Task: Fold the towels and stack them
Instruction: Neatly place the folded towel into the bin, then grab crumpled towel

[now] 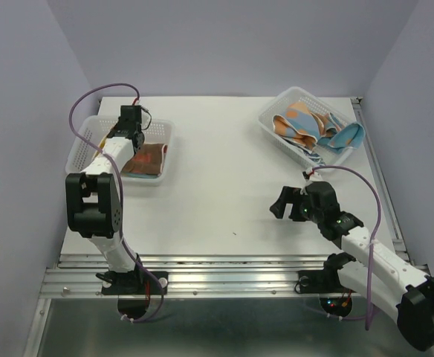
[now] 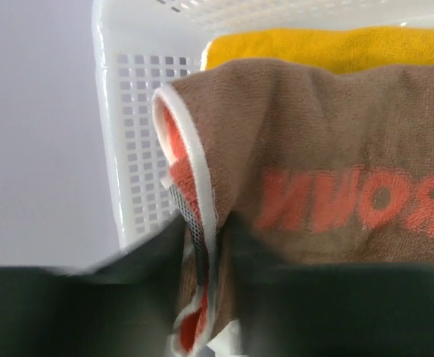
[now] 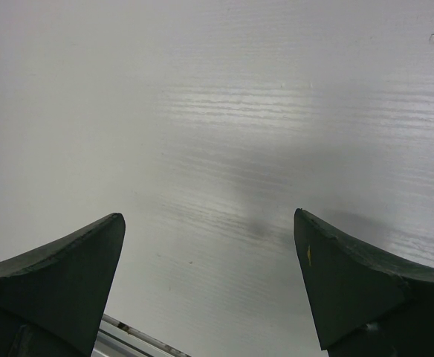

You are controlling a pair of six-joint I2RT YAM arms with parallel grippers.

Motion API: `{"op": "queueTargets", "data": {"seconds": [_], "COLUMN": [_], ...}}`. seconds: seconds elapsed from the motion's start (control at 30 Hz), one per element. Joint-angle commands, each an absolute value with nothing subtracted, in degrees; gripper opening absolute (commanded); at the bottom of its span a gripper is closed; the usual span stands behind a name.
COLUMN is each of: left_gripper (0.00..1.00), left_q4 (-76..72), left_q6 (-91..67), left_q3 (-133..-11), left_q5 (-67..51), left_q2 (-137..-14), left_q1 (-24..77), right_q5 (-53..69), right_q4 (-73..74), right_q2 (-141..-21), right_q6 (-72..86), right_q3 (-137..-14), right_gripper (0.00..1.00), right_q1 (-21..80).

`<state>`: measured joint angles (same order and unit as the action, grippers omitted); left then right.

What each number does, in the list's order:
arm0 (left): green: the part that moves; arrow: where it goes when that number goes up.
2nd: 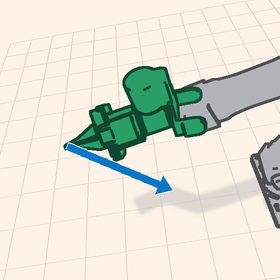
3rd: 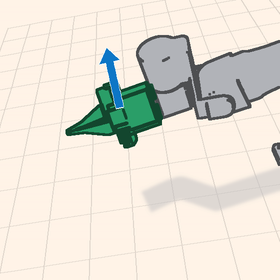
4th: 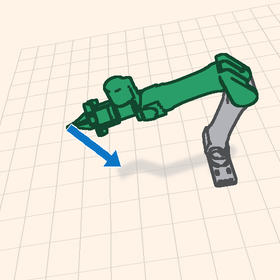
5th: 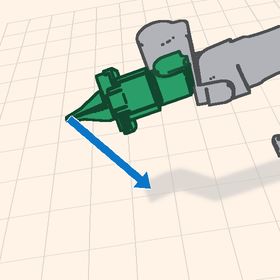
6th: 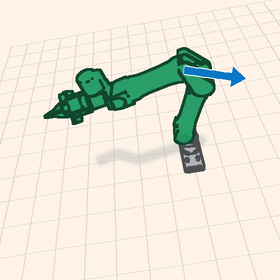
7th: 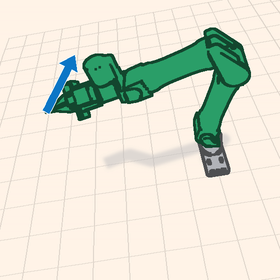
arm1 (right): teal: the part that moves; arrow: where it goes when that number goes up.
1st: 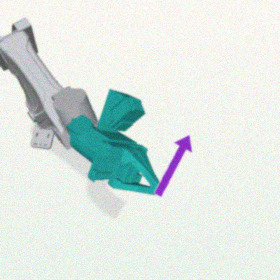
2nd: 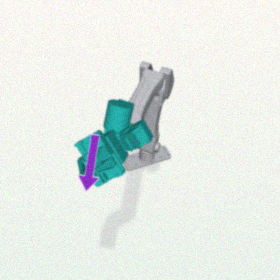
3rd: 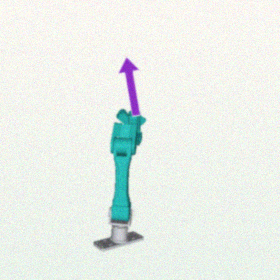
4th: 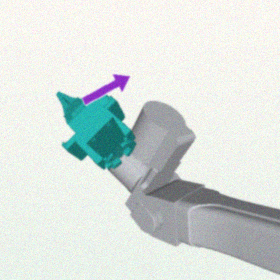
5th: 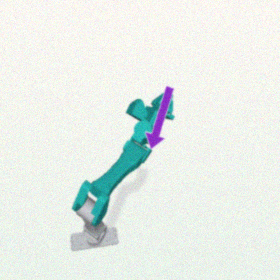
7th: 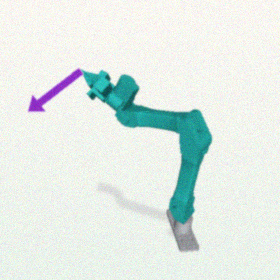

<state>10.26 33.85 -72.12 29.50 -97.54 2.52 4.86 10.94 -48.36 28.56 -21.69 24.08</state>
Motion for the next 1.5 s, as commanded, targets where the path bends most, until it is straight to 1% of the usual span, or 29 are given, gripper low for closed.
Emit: {"op": "queueTargets", "data": {"seconds": [0.0, 0.03, 0.07, 0.1, 0.13, 0.17, 0.27, 0.4, 0.43, 0.53, 0.57, 0.6, 0.63, 0.67, 0.7, 0.73, 0.77, 0.8, 0.83, 0.87, 0.9, 0.93, 1.03, 1.07, 1.13, 1.23, 1.33, 1.43, 1.47], "left_gripper": [0.57, 0.69, 0.7, 0.8, 0.94, 0.99, 0.99, 0.99, 0.99, 0.99, 0.99, 0.99, 0.99, 0.99, 0.99, 0.99, 0.99, 0.99, 0.99, 0.99, 0.99, 0.99, 0.99, 0.99, 0.99, 0.99, 0.99, 0.99, 0.99], "left_q4": [14.23, 15.11, 15.64, 15.82, 16.08, 16.87, 19.41, 23.28, 25.12, 29.61, 29.45, 27.27, 23.85, 15.29, 10.51, 6.37, 0.76, -1.04, -2.36, -5.42, -6.93, -8.42, -10.55, -10.55, -10.55, -10.55, -10.46, -10.9, -10.9], "left_q6": [30.77, 30.5, 30.41, 30.06, 29.88, 29.45, 26.73, 20.59, 15.52, 2.42, -2.41, -8.55, -11.05, -12.47, -15.18, -16.77, -17.66, -18.45, -20.89, -21.53, -21.71, -21.45, -22.06, -22.06, -22.76, -22.85, -22.76, -22.41, -22.41], "left_q3": [-77.6, -78.74, -79.1, -79.54, -79.98, -80.59, -84.89, -93.58, -98.48, -107.11, -106.62, -104.52, -96.15, -90.58, -84.52, -73.15, -68.08, -63.68, -55.8, -52.24, -46.03, -43.36, -37.03, -36.13, -34.37, -33.58, -33.22, -32.96, -33.22], "left_q5": [31.82, 31.99, 32.51, 34.0, 34.8, 35.41, 34.81, 27.1, 25.42, 18.22, 15.32, 12.33, 6.82, 3.98, 1.95, 0.72, 0.36, 0.26, 0.35, 0.26, -3.48, -4.91, -8.08, -8.87, -9.66, -8.8, -7.65, -6.16, -5.54], "left_q2": [-99.13, -99.23, -99.23, -98.88, -98.62, -98.27, -95.98, -91.59, -91.15, -89.04, -87.64, -82.84, -79.75, -76.24, -68.89, -65.25, -62.08, -59.01, -53.67, -51.26, -47.15, -45.46, -40.7, -39.91, -37.54, -35.86, -36.12, -38.05, -38.84], "left_q1": [2.29, 2.29, 2.29, 2.29, 2.29, 2.29, 2.29, 2.37, 2.55, 2.81, 2.9, 3.07, 3.34, 3.6, 4.47, 4.92, 5.62, 6.32, 6.59, 6.77, 7.12, 7.03, 7.12, 7.12, 7.21, 7.21, 7.21, 7.21, 7.21], "right_q5": [3.34, 2.99, 2.81, 2.64, 2.38, 2.2, 2.37, 2.99, 2.12, -1.91, -3.33, -4.47, -8.14, -10.61, -12.98, -15.44, -19.12, -20.9, -22.66, -24.42, -24.96, -24.87, -26.09, -30.45, -35.92, -37.53, -33.5, -24.47, -24.43], "right_q4": [10.72, 10.9, 11.33, 11.34, 11.42, 11.86, 12.39, 11.95, 11.95, 12.39, 12.48, 13.52, 14.23, 14.85, 15.81, 16.52, 17.22, 18.44, 18.72, 18.72, 18.98, 19.33, 21.09, 22.22, 25.92, 29.44, 31.55, 31.29, 31.12], "right_q2": [-47.29, -47.2, -47.02, -46.67, -46.41, -46.15, -44.92, -43.16, -43.24, -46.31, -47.45, -50.16, -51.66, -53.33, -55.18, -58.85, -61.15, -63.17, -67.72, -69.85, -71.87, -76.59, -83.3, -87.41, -90.6, -94.82, -97.11, -98.52, -98.96], "right_q6": [29.0, 29.09, 29.09, 29.27, 29.35, 29.36, 29.44, 29.09, 29.87, 32.34, 33.3, 34.01, 34.36, 34.37, 34.28, 34.36, 33.32, 32.61, 30.61, 29.11, 26.57, 25.33, 20.06, 16.47, 11.9, 9.24, 7.39, 6.94, 7.38], "right_q3": [-23.29, -23.29, -23.55, -23.64, -23.73, -23.99, -24.87, -27.41, -28.55, -33.29, -36.7, -39.17, -43.55, -46.12, -48.23, -50.25, -54.97, -57.19, -59.57, -61.5, -65.7, -67.83, -76.27, -78.64, -83.73, -86.21, -87.36, -85.7, -85.69], "right_gripper": [1.0, 1.0, 1.0, 1.0, 1.0, 1.0, 1.0, 1.0, 1.0, 1.0, 1.0, 1.0, 1.0, 1.0, 1.0, 1.0, 1.0, 1.0, 1.0, 1.0, 1.0, 1.0, 1.0, 1.0, 1.0, 1.0, 1.0, 1.0, 1.0], "right_q1": [24.26, 24.17, 24.26, 24.26, 24.26, 24.26, 24.26, 24.26, 24.26, 24.34, 24.26, 24.26, 24.26, 24.26, 24.26, 24.26, 24.26, 24.26, 23.91, 23.56, 22.51, 21.72, 20.74, 20.74, 19.61, 17.06, 11.62, 8.54, 7.74]}}
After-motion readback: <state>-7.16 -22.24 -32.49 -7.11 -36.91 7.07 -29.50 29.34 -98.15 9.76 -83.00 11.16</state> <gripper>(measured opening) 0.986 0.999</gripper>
